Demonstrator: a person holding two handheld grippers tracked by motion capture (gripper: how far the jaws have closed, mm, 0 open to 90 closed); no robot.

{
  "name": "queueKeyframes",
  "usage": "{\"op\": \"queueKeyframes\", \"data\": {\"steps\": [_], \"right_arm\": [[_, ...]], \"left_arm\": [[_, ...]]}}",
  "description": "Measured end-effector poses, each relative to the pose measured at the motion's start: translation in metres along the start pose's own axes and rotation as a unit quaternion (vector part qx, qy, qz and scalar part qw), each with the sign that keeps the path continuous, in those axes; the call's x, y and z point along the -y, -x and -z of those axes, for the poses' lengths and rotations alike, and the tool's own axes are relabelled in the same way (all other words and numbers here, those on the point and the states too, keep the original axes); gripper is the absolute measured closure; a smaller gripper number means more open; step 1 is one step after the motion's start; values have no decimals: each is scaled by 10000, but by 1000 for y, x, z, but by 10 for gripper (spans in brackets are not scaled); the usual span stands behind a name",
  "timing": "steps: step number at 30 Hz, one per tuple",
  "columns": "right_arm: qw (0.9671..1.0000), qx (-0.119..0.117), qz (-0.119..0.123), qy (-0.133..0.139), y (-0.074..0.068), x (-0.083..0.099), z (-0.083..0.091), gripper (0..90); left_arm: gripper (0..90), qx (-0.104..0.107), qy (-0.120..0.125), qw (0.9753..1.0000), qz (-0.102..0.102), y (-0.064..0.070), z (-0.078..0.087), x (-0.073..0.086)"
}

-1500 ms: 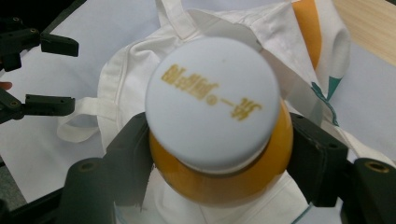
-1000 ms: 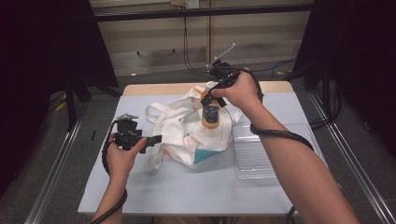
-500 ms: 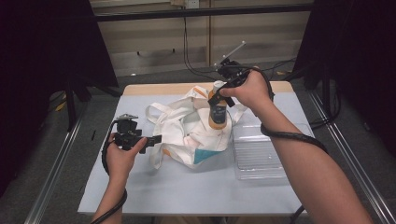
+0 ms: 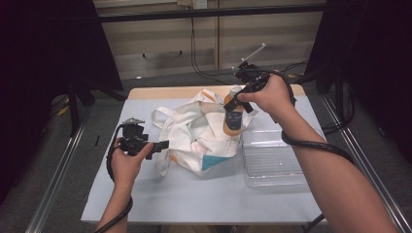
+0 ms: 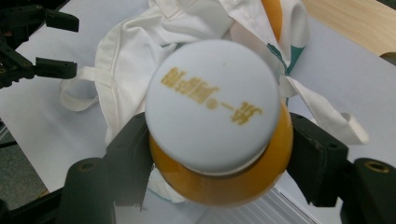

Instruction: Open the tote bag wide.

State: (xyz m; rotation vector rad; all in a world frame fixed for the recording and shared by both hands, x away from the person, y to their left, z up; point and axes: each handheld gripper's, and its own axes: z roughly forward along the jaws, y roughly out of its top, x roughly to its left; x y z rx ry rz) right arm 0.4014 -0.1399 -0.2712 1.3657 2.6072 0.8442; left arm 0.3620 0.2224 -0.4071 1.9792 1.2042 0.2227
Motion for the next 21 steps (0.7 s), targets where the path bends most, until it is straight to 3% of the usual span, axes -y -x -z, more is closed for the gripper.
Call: {"op": "queueKeyframes", "data": {"steps": [10, 19, 21], "right_arm": [[10000, 47, -55, -40, 7, 15, 13, 307], [9999, 8, -29, -109, 10, 23, 20, 306], [9999, 6, -59, -99, 11, 25, 21, 306]], "left_arm": [[40, -27, 15, 10000, 32, 2, 0, 0], [37, -6, -24, 10000, -61, 2, 0, -1], [38, -7, 20, 10000, 9, 2, 0, -1]]}}
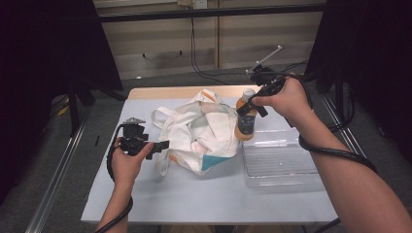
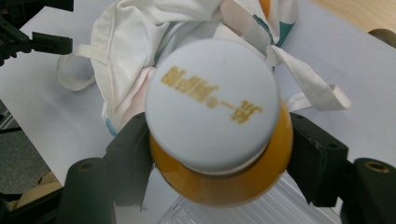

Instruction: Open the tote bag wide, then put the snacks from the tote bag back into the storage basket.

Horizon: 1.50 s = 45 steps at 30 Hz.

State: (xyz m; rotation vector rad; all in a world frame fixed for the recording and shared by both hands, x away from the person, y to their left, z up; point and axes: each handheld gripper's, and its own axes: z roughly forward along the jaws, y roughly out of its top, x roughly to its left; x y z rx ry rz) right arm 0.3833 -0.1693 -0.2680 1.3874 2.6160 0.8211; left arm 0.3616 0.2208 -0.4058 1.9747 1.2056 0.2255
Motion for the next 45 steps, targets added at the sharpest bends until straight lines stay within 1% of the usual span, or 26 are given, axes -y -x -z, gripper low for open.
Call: {"op": "queueKeyframes", "data": {"steps": [3, 6, 9, 10, 12, 13, 16, 17, 18, 19, 20, 23, 26, 29, 30, 33, 35, 41, 42, 44, 45], "right_arm": [[10000, 9, 1, -3, 1, 3, 2, 307], [10000, -10, -25, -12, 3, 7, 4, 306], [10000, 0, -45, -24, 4, 11, 6, 306], [10000, -4, -21, -26, 4, 12, 6, 306], [10000, -14, -51, -21, 5, 14, 8, 306], [10000, -14, -63, -52, 6, 16, 9, 307], [10000, 35, -47, -49, 7, 17, 10, 306], [9999, 43, -69, -64, 8, 18, 11, 306], [10000, 36, -64, -46, 9, 19, 12, 306], [10000, 51, -60, -43, 9, 20, 13, 306], [10000, 51, -69, -34, 10, 21, 13, 306], [10000, 31, -76, -37, 11, 24, 15, 306], [9999, 35, -101, -72, 13, 27, 17, 306], [9999, 45, -92, -79, 14, 30, 18, 306], [9999, 60, -130, -48, 14, 31, 18, 306], [9999, 74, -134, -65, 17, 34, 19, 306], [9999, 77, -130, -74, 17, 36, 20, 306], [9998, 92, -136, -107, 19, 40, 22, 306], [9998, 87, -141, -120, 19, 40, 22, 306], [9998, 93, -126, -121, 19, 41, 21, 306], [9998, 108, -112, -120, 19, 42, 20, 306]], "left_arm": [[37, -39, -32, 10000, -66, 0, 0, -1], [38, -23, -72, 9999, -111, -1, 0, -1], [38, -1, -46, 10000, -67, 1, -1, -1], [37, -12, -50, 9999, -90, 1, -2, 0], [38, 2, -31, 10000, -66, 1, -2, -1], [38, -16, -64, 9999, -112, 1, -1, -1], [38, 7, -20, 9999, -114, 2, 0, -1], [36, -15, -13, 9999, -116, 1, 1, -1], [37, 0, -12, 10000, -92, 1, 2, -2], [39, 46, 48, 10000, -42, 1, 2, -1], [36, 43, 39, 10000, -59, 0, 2, -1], [37, 61, 58, 10000, -20, 0, 2, -2], [37, 62, 24, 10000, -59, 1, 1, -2], [37, 86, 42, 9999, -37, 2, 0, -2], [37, 91, 29, 9999, -60, 2, 0, -2], [38, 83, 44, 9999, -35, 3, 0, -2], [37, 51, 44, 10000, -52, 2, 1, -2], [37, 55, 35, 9999, -84, 3, 1, -3], [38, 72, 83, 9999, -22, 3, 0, -3], [38, 87, 44, 9999, -90, 3, 0, -3], [38, 74, 69, 9999, -71, 3, 0, -3]]}}
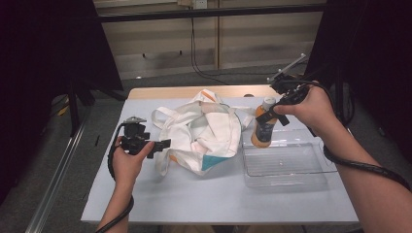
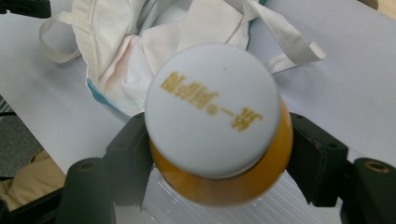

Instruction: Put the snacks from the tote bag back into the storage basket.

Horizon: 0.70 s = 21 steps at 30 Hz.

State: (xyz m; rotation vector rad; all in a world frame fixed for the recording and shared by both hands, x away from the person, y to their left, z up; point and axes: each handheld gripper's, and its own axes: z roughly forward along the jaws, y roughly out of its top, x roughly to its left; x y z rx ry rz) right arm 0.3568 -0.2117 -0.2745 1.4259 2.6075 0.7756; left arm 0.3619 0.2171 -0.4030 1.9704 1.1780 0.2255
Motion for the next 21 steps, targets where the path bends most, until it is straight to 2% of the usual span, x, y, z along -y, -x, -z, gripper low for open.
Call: {"op": "queueKeyframes", "data": {"steps": [21], "right_arm": [[9999, -37, -16, -140, 0, 9, -14, 306]], "left_arm": [[38, -18, -8, 10000, -15, -1, 1, 0]]}}
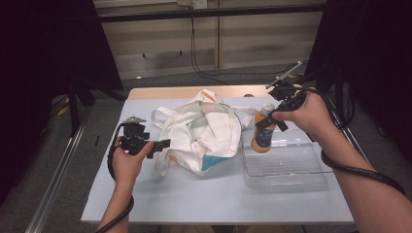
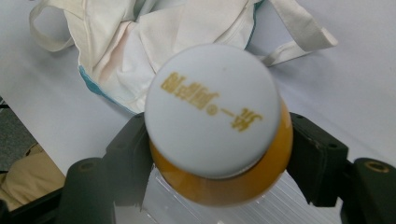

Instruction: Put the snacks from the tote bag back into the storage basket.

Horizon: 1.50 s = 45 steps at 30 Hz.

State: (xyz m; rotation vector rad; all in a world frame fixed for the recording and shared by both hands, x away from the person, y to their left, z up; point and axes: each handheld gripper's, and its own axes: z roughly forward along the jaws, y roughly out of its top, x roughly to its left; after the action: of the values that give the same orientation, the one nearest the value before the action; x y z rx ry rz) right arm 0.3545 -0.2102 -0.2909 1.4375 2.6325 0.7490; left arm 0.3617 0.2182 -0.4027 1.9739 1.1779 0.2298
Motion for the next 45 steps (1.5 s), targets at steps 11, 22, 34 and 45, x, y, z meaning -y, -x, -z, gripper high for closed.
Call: {"op": "queueKeyframes", "data": {"steps": [11, 22, 34, 45], "right_arm": [[10000, 71, 41, -14, 0, -4, -14, 306], [10000, 15, 73, -31, 1, -10, -28, 306], [9998, 64, 148, -115, -2, -14, -42, 306], [9998, 74, 141, -136, 1, -13, -51, 305]], "left_arm": [[39, 33, -7, 10000, -32, 1, -1, -1], [39, 21, -30, 10000, -25, 1, -2, 0], [39, 35, 11, 10000, -17, 1, -1, -1], [38, 25, 24, 10000, -10, 0, 1, -1]]}}
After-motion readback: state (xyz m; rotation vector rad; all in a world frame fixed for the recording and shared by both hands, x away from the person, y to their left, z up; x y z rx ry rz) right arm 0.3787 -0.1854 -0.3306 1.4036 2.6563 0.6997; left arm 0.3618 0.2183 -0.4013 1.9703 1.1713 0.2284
